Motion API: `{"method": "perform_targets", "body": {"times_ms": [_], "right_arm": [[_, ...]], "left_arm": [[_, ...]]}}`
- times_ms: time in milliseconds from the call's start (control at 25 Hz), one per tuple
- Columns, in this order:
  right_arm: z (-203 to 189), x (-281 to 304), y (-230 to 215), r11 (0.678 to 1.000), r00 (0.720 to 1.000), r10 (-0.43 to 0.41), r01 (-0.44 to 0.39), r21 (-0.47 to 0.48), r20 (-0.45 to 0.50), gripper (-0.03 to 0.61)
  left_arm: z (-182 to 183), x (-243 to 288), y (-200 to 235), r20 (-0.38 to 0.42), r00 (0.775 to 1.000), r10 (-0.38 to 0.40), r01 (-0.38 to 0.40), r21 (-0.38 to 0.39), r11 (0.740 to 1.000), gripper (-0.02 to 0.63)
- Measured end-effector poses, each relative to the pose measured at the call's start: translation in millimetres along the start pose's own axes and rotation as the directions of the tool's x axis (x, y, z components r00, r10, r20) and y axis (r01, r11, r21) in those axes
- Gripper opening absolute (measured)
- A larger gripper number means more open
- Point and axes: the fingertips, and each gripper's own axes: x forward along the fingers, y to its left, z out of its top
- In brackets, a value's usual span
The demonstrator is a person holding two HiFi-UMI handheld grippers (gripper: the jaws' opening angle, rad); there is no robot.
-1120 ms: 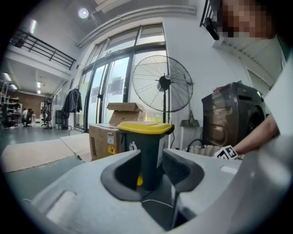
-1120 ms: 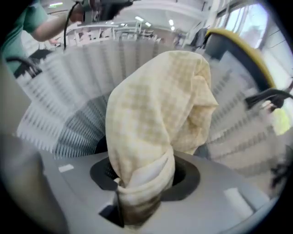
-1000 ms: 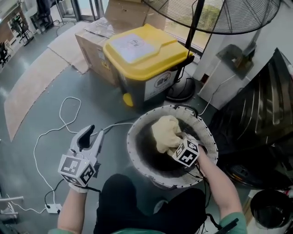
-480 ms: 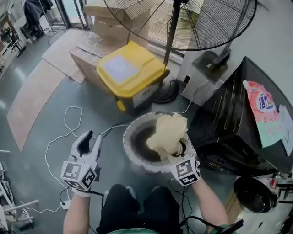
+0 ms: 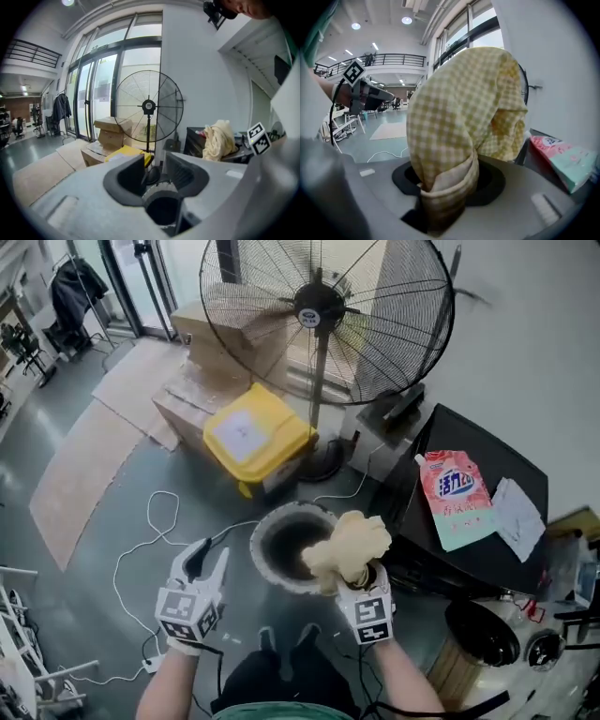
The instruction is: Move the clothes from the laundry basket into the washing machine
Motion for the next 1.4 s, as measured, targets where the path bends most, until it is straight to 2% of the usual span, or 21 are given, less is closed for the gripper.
{"method": "perform_targets", "body": {"times_ms": [200, 440, 680, 920, 1040, 1120, 1240, 1400], "right_arm": [[29, -69, -19, 0.994, 0.994, -0.103, 0.102, 0.033, 0.036, 0.195], [23, -142, -46, 0.958, 0.961, -0.276, 0.271, 0.093, 0.036, 0.195], [-9, -225, -56, 0.876, 0.888, -0.459, 0.453, 0.166, -0.004, 0.195], [-51, -296, -58, 0.764, 0.798, -0.599, 0.596, 0.248, -0.073, 0.195], [-75, -329, -58, 0.707, 0.755, -0.647, 0.646, 0.289, -0.105, 0.195], [-88, -349, -60, 0.675, 0.733, -0.670, 0.668, 0.314, -0.120, 0.195], [-107, -371, -70, 0.642, 0.711, -0.692, 0.685, 0.345, -0.126, 0.195], [-140, -386, -94, 0.633, 0.715, -0.687, 0.678, 0.374, -0.133, 0.195]], "left_arm": [[48, -13, -44, 0.039, 0.994, -0.099, 0.097, 0.046, 0.994, 0.143], [66, -5, -101, 0.046, 0.968, -0.246, 0.240, 0.104, 0.965, 0.143], [67, -9, -158, 0.040, 0.913, -0.406, 0.396, 0.142, 0.907, 0.143], [51, -14, -207, 0.012, 0.845, -0.535, 0.526, 0.164, 0.834, 0.143], [46, -20, -231, -0.003, 0.818, -0.575, 0.566, 0.179, 0.805, 0.143], [46, -25, -246, -0.007, 0.808, -0.589, 0.579, 0.190, 0.792, 0.143], [47, -25, -264, -0.006, 0.807, -0.591, 0.579, 0.208, 0.788, 0.143], [43, -18, -296, -0.008, 0.820, -0.572, 0.559, 0.223, 0.798, 0.143]]}}
